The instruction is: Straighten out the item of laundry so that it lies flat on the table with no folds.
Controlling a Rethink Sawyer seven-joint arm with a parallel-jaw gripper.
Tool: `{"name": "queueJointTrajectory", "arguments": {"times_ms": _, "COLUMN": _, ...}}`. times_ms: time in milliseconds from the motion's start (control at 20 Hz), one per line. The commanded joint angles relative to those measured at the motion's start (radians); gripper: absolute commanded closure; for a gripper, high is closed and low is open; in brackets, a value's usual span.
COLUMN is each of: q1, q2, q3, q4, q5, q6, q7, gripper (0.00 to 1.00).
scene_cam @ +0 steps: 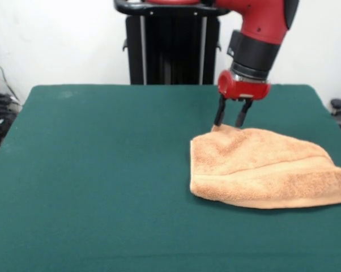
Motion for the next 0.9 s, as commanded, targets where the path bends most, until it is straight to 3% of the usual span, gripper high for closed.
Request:
{"name": "queueJointTrajectory", "arguments": {"times_ms": 50, "q1": 0.011, "q2": 0.097, "q3": 0.141, "q4": 0.001, "q5": -0.008, "q6": 0.088, "q7": 0.125, "gripper": 0.0}}
{"name": "queueJointTrajectory", "arguments": {"times_ms": 900, "q1": 0.0, "q2": 0.194, "q3": 0.175, "q4": -0.038, "q5": -0.001, "q6": -0.107, "q7": 0.178, "gripper": 0.0}}
